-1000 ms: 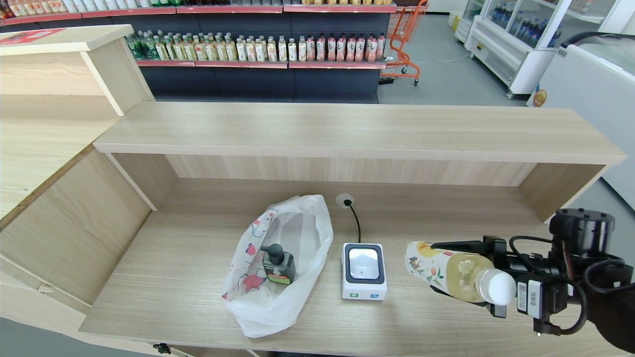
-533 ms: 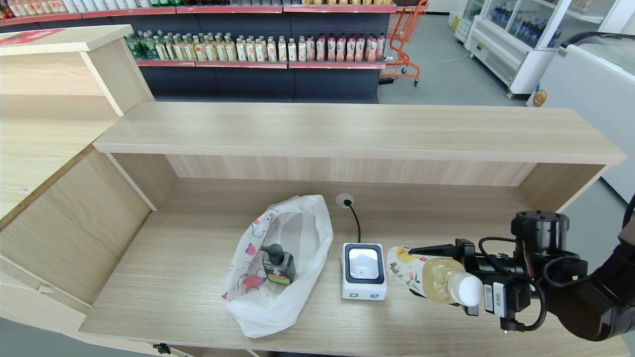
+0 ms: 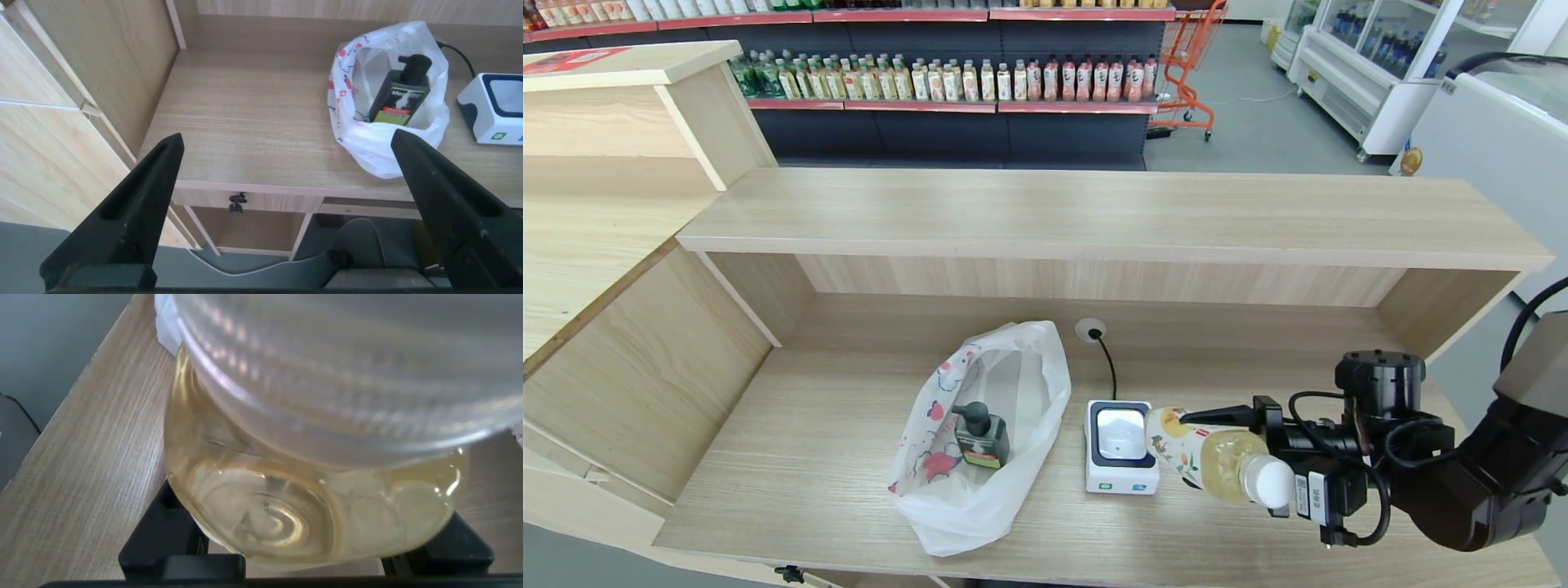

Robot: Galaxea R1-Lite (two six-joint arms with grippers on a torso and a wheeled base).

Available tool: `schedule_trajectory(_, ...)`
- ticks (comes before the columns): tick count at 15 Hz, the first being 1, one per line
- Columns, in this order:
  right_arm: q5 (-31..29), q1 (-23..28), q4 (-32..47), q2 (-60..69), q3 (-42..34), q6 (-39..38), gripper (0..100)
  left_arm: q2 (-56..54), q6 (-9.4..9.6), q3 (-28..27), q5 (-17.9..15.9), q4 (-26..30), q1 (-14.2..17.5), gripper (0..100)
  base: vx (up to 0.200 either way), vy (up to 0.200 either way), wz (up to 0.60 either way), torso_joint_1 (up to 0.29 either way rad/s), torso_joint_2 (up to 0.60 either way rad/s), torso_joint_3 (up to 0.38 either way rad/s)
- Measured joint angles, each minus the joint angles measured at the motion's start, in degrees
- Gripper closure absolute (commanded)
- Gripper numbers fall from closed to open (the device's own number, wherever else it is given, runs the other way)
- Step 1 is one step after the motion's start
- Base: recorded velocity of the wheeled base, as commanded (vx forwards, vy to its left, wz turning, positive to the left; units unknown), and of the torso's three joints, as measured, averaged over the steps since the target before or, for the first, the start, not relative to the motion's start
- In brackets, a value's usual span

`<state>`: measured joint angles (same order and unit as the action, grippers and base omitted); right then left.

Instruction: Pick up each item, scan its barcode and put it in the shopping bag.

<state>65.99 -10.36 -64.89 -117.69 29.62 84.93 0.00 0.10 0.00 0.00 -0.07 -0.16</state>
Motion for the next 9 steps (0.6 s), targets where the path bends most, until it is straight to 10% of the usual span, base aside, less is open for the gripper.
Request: schedule_trajectory(9,-0.20,-0.46,-0.17,-5.28,5.02,0.99,100,0.00,0.00,0.00,0.00,0.00,0.00,0,0.000,0.000,0.00,0.000,0.00,0.000)
